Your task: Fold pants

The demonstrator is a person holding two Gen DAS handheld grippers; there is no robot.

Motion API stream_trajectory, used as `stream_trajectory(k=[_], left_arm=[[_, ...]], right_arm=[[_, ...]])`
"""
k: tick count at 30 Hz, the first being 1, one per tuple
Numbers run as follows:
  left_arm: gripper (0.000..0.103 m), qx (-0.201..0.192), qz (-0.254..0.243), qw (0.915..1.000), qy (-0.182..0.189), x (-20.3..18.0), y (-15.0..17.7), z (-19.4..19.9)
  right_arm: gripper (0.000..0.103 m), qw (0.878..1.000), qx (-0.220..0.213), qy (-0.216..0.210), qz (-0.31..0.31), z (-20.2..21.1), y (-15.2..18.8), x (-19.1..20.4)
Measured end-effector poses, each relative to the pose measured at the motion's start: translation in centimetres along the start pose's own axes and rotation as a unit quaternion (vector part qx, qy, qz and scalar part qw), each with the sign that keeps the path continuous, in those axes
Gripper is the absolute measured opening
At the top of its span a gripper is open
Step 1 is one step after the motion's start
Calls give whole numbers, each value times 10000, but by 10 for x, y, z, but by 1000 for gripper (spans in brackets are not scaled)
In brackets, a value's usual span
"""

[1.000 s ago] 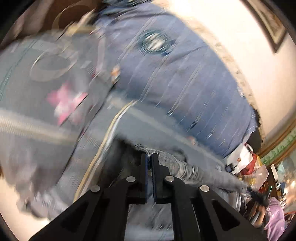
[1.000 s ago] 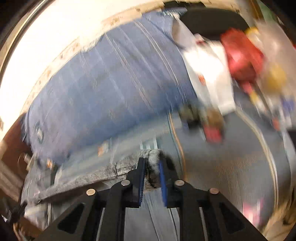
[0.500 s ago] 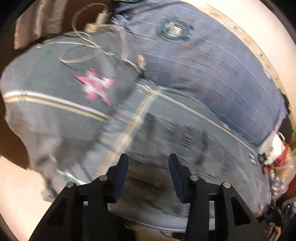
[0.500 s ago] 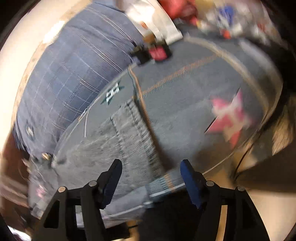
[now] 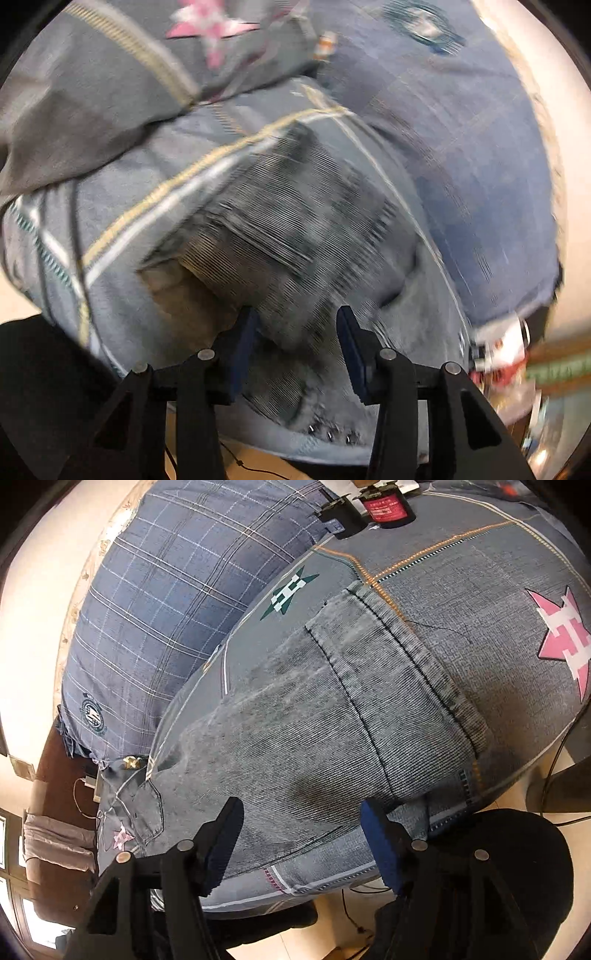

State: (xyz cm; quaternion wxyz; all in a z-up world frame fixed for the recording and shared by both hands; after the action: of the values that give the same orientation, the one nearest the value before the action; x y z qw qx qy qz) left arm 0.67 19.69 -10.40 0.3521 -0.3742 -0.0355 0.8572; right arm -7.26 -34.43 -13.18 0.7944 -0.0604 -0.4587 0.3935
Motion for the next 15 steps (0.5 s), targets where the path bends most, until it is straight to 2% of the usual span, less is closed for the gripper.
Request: stream_trajectory(k=[3, 7, 12, 15], left_arm=[[46, 16, 97, 9999, -88, 3, 4, -1], [46, 130, 87, 9998, -106, -5, 14, -4], [47, 229, 44, 9996, -186, -13, 21, -16], [42, 229, 338, 9990, -187, -7, 18, -26]], right_arm=[[68, 9998, 45, -98, -193, 6, -5, -7], [68, 9984, 142, 8, -540, 13, -4, -21], [69, 9950, 35, 34, -999, 12, -7, -37], [69, 9910, -34, 145, -1332, 4, -13, -48]])
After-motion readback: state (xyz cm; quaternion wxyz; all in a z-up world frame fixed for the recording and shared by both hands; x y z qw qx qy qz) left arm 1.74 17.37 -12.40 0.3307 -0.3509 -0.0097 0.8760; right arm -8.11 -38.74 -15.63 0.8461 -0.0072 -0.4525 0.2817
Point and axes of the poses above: each gripper's, at about its wrist camera, not at the fingertips, and z roughly against the way its jaws point, x to its left, y to its underside, the point moved 2 cm from there along -z, roughly the way its jaws point, and after that the axes turned 11 degrees about -x, right-handed, at the moved point
